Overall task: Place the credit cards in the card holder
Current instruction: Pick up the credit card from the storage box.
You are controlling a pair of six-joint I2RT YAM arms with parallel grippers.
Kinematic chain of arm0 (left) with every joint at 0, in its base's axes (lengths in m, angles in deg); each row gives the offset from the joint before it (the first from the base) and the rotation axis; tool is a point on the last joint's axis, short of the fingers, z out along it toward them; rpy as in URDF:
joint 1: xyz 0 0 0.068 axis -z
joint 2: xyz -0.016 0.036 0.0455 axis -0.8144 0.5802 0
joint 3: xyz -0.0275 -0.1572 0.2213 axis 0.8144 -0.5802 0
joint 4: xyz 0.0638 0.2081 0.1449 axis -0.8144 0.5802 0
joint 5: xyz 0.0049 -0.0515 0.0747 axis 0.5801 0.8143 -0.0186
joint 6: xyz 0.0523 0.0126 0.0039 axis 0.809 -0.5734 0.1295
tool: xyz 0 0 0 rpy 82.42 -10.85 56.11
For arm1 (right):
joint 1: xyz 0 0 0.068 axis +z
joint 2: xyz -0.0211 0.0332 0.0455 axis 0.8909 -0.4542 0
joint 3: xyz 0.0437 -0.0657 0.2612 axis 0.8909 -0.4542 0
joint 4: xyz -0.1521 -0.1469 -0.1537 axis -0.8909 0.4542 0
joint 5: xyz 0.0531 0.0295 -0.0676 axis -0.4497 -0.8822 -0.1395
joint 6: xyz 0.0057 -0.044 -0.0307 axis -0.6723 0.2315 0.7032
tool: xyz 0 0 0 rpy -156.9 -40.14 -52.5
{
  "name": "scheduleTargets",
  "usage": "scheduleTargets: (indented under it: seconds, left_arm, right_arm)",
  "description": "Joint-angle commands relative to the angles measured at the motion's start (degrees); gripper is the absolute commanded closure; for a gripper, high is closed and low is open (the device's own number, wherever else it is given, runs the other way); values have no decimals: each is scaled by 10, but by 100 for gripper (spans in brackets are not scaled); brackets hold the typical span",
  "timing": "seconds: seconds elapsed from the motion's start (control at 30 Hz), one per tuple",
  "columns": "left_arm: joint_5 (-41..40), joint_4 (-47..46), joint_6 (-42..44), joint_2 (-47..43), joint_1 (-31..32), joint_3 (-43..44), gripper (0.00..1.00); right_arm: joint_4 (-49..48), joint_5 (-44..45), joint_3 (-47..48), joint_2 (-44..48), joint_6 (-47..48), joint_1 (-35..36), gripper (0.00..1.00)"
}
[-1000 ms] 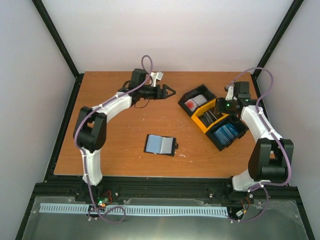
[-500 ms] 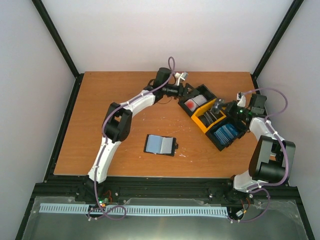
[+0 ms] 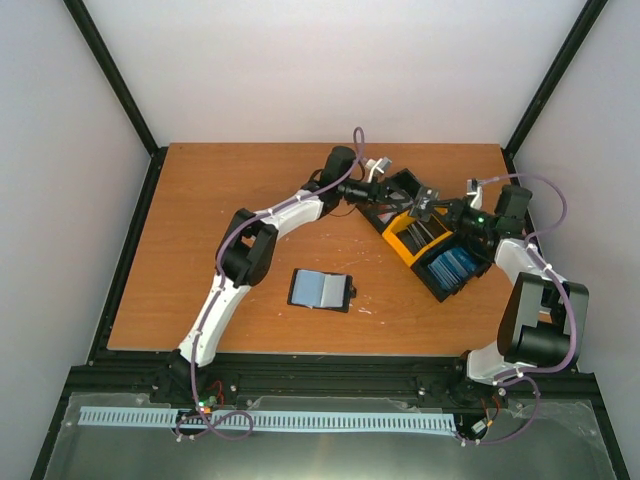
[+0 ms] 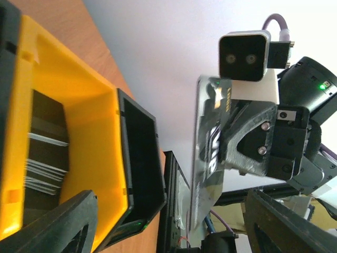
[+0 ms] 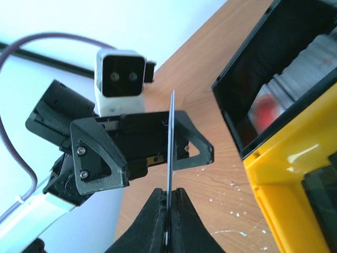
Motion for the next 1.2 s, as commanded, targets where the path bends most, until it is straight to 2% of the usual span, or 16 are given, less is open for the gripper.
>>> scheduleTargets:
  seconds: [0.0,0.2,0.37,0.5,0.53,0.67,0.87,0.93,1.0,1.03,1.1,1.17]
  left_arm:
    - [31,-40,-14,6,11,37,25]
    - [41,-40,0,-11,12,29,44]
    - [50,-39,12,-25,12,16,77]
    - [55,-40,23,-35,12,13,97]
    - [55,-39,26,-38,12,12,99]
    - [50,-37,38,-59,9,-9,99]
    - [34,-33,61,-96,-4,-50,99]
    - [20,-17,73,-106,-9,-61,99]
    - [-3,15,93,-115,-15,-69,99]
    - [-12,32,107,-119,-18,-73,99]
    - [-24,68,144,-131,-25,-81,99]
    - [-49,115,190,-144,-28,-84,99]
  right_arm:
    - [4,-35,12,11,24,29,97]
    - [21,-44,31,4,44,42,97]
    - [50,-44,48,-1,68,54,96]
    - [55,-41,46,5,74,55,94]
    - [60,-38,46,6,78,56,92]
    - [92,-20,54,9,99,56,83]
    - [97,-15,63,12,105,54,82]
    - [121,10,73,16,121,49,75]
    - [155,55,87,22,138,43,61]
    - [171,84,94,24,143,39,57]
    - [204,160,112,24,151,35,54]
    - [246,290,134,16,154,34,54]
